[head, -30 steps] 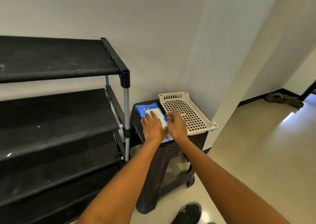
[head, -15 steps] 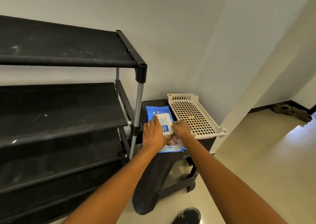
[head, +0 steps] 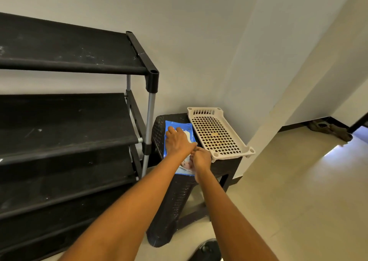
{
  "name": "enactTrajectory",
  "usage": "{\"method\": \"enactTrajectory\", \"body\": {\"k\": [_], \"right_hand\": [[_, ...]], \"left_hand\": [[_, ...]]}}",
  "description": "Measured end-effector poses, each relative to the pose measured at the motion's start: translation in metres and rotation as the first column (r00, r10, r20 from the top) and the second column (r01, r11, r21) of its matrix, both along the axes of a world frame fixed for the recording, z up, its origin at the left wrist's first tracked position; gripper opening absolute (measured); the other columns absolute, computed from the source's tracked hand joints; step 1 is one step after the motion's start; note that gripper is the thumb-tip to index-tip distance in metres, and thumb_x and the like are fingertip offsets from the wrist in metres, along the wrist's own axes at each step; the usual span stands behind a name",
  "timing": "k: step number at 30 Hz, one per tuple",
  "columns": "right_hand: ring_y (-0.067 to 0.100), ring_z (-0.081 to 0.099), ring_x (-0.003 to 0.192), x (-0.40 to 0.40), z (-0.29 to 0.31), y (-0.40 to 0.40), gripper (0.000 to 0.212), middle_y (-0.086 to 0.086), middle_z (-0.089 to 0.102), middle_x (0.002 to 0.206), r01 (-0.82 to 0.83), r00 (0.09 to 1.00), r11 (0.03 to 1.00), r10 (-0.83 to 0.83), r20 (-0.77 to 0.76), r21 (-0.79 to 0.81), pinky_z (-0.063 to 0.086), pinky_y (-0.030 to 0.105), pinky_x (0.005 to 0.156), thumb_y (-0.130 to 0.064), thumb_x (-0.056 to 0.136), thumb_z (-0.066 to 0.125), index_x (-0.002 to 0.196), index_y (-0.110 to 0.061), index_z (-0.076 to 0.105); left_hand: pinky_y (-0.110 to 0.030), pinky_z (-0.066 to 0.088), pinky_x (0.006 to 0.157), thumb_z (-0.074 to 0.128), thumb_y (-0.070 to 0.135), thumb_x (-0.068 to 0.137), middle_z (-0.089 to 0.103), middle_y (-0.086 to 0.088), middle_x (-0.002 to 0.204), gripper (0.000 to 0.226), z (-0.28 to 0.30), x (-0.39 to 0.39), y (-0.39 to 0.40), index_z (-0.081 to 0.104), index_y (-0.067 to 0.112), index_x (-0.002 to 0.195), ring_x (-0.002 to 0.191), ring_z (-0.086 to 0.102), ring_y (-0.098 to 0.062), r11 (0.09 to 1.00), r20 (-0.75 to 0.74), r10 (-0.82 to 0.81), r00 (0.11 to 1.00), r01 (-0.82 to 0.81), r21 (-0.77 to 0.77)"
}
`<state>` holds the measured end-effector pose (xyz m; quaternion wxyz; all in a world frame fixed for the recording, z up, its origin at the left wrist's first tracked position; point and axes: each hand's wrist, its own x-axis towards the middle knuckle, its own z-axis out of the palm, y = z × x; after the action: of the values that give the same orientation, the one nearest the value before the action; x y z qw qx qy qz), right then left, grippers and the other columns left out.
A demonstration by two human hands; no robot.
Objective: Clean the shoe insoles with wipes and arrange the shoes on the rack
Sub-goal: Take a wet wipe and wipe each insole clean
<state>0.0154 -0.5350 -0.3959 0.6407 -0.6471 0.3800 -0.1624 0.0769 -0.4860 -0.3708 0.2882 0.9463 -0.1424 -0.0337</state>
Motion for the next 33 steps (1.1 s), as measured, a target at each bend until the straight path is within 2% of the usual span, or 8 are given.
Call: {"method": "enactTrajectory", "body": {"k": [6, 11, 15, 19, 23, 26, 29, 33], "right_hand": [[0.010, 0.037, 0.050, 0.001, -0.003, -0.003, 0.037, -0.002, 0.044, 0.056, -0.066, 0.998, 0.998, 0.065, -0.017, -0.015, 0.031, 0.026, 0.050, -0.003, 0.089, 0.041, 0.057, -0.020, 0.049], [0.010, 0.040, 0.053, 0.000, -0.004, -0.002, 0.032, -0.002, 0.051, 0.061, -0.109, 0.994, 0.989, 0.106, -0.035, -0.096, 0.032, 0.026, 0.051, 0.000, 0.085, 0.040, 0.066, -0.019, 0.058], [0.020, 0.058, 0.066, -0.002, -0.002, 0.001, 0.040, 0.009, 0.068, 0.090, -0.171, 0.984, 0.973, 0.162, -0.069, -0.152, 0.049, 0.034, 0.060, -0.002, 0.084, 0.037, 0.108, -0.014, 0.067], [0.009, 0.044, 0.052, -0.004, -0.001, 0.000, 0.050, 0.008, 0.062, 0.096, -0.188, 0.982, 0.967, 0.178, -0.070, -0.174, 0.037, 0.020, 0.048, 0.005, 0.084, 0.030, 0.115, -0.013, 0.064], [0.017, 0.061, 0.082, -0.003, -0.004, -0.001, 0.039, 0.007, 0.060, 0.120, -0.154, 0.988, 0.972, 0.146, -0.054, -0.175, 0.052, 0.030, 0.068, 0.000, 0.092, 0.035, 0.112, -0.015, 0.065], [0.009, 0.055, 0.073, -0.002, -0.004, -0.002, 0.035, 0.008, 0.059, 0.123, -0.145, 0.989, 0.975, 0.139, -0.044, -0.168, 0.046, 0.021, 0.057, -0.003, 0.095, 0.037, 0.113, -0.015, 0.064], [0.006, 0.053, 0.072, -0.003, -0.004, -0.003, 0.033, 0.008, 0.058, 0.125, -0.148, 0.989, 0.975, 0.142, -0.048, -0.165, 0.044, 0.019, 0.056, -0.004, 0.096, 0.038, 0.114, -0.015, 0.063], [0.006, 0.047, 0.059, -0.003, -0.003, -0.004, 0.042, 0.014, 0.062, 0.119, -0.163, 0.986, 0.967, 0.150, -0.077, -0.195, 0.038, 0.018, 0.049, 0.003, 0.091, 0.033, 0.113, -0.014, 0.064]], "left_hand": [[-0.031, 0.041, 0.095, 0.068, 0.042, 0.082, 0.038, -0.016, 0.134, 0.066, 0.001, 0.002, -0.016, 0.040, 0.003, 0.128, 0.120, 0.041, -0.027, 0.991, 0.011, 0.072, 0.997, -0.072, 0.112], [-0.031, 0.037, 0.094, 0.056, 0.028, 0.092, 0.059, -0.009, 0.119, 0.032, 0.008, 0.000, -0.017, 0.054, 0.009, 0.118, 0.112, 0.053, -0.024, 0.984, 0.089, -0.011, 0.996, -0.005, 0.178], [-0.032, 0.047, 0.083, 0.060, 0.023, 0.089, 0.065, -0.013, 0.109, 0.025, 0.017, 0.002, -0.010, 0.061, 0.003, 0.105, 0.102, 0.062, -0.027, 0.999, 0.045, 0.050, 0.998, -0.051, 0.013], [-0.038, 0.051, 0.072, 0.060, 0.018, 0.085, 0.068, -0.021, 0.096, 0.023, 0.022, 0.009, 0.006, 0.066, -0.004, 0.091, 0.093, 0.065, -0.035, 0.960, -0.056, 0.143, 0.988, -0.153, -0.235], [-0.042, 0.050, 0.071, 0.046, 0.007, 0.092, 0.065, -0.025, 0.105, 0.024, 0.028, 0.011, 0.021, 0.064, -0.008, 0.099, 0.097, 0.062, -0.038, 0.910, -0.104, 0.248, 0.963, -0.268, -0.315], [-0.033, 0.044, 0.072, 0.044, 0.005, 0.096, 0.059, -0.020, 0.117, 0.023, 0.032, 0.010, 0.033, 0.058, -0.003, 0.111, 0.105, 0.059, -0.033, 0.944, -0.073, 0.240, 0.968, -0.250, -0.216], [-0.033, 0.040, 0.096, 0.053, 0.009, 0.094, 0.044, -0.017, 0.131, 0.034, 0.031, 0.002, 0.046, 0.047, 0.000, 0.126, 0.121, 0.045, -0.030, 0.986, 0.116, 0.115, 0.987, -0.127, 0.105], [-0.045, 0.006, 0.117, 0.055, 0.020, 0.092, 0.016, -0.020, 0.153, 0.068, 0.011, -0.012, 0.050, 0.019, -0.001, 0.146, 0.144, 0.008, -0.035, 0.829, 0.339, -0.292, 0.895, 0.059, 0.557]]}}
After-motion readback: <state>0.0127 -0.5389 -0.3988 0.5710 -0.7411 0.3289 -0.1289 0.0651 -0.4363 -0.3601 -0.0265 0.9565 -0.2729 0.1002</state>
